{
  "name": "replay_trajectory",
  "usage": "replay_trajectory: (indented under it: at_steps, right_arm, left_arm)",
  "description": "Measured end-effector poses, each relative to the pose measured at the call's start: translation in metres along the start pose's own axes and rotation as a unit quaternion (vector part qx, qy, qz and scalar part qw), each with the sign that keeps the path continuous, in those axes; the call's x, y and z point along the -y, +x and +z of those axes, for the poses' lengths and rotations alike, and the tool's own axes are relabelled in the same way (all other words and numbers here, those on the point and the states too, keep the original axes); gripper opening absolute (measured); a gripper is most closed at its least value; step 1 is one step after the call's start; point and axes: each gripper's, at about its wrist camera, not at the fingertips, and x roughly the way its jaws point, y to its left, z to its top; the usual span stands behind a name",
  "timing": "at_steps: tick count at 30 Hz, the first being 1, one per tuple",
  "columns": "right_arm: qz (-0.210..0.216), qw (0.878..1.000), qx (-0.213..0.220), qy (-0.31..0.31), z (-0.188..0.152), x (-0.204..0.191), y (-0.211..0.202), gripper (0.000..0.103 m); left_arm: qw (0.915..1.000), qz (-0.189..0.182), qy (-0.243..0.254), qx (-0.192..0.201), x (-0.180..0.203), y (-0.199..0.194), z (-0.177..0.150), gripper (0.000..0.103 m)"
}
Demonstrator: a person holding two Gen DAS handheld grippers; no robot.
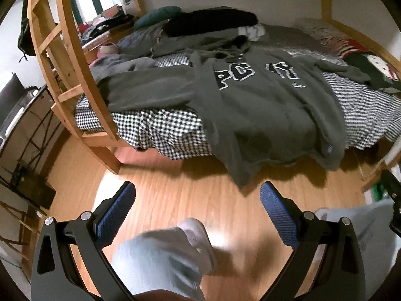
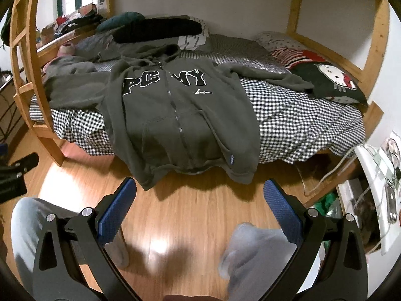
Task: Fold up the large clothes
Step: 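Move both grippers to the grey hoodie's hem and grasp it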
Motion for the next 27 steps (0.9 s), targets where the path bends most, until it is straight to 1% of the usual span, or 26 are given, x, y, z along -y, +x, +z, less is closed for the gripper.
replay_trajectory:
  at_steps: [5,9,11,13,15,17,19,21,23,25,27]
  right_arm:
    - [0.012,1.0,-0.009,-0.006,0.025,-0.01,0.038,0.1]
    - [0.025,0.999,-0.019,-0.021,0.048,-0.028,0.074,0.1]
    - [0.033,0.999,-0.023,-0.032,0.059,-0.038,0.09,0.1]
    - [0.042,0.998,-0.025,-0.046,0.073,-0.05,0.106,0.1]
    - [0.053,0.997,-0.025,-0.059,0.089,-0.064,0.123,0.1]
    - [0.062,0.996,-0.025,-0.067,0.1,-0.077,0.135,0.1]
    - [0.072,0.994,-0.024,-0.076,0.113,-0.091,0.148,0.1]
    - [0.08,0.993,-0.022,-0.081,0.124,-0.105,0.16,0.1]
    - [0.086,0.993,-0.023,-0.079,0.132,-0.115,0.168,0.1]
    - [0.09,0.992,-0.023,-0.081,0.139,-0.125,0.173,0.1]
    - [0.086,0.992,-0.022,-0.09,0.149,-0.139,0.177,0.1]
  left_arm:
    - [0.9997,0.011,-0.007,-0.019,-0.005,0.047,0.027,0.098]
    - [0.9993,0.018,-0.017,-0.029,-0.015,0.079,0.047,0.098]
    - [0.9987,0.02,-0.033,-0.033,-0.026,0.096,0.058,0.098]
    - [0.997,0.017,-0.062,-0.042,-0.042,0.119,0.07,0.098]
    - [0.994,0.015,-0.095,-0.052,-0.061,0.142,0.08,0.098]
    - [0.9904,0.006,-0.127,-0.054,-0.08,0.162,0.086,0.098]
    - [0.9841,-0.006,-0.167,-0.06,-0.103,0.187,0.094,0.098]
    - [0.9774,-0.031,-0.2,-0.06,-0.123,0.207,0.1,0.098]
    - [0.9696,-0.059,-0.234,-0.038,-0.146,0.228,0.106,0.098]
    - [0.9647,-0.055,-0.257,-0.023,-0.164,0.244,0.11,0.098]
    - [0.9607,-0.054,-0.272,0.004,-0.182,0.265,0.114,0.098]
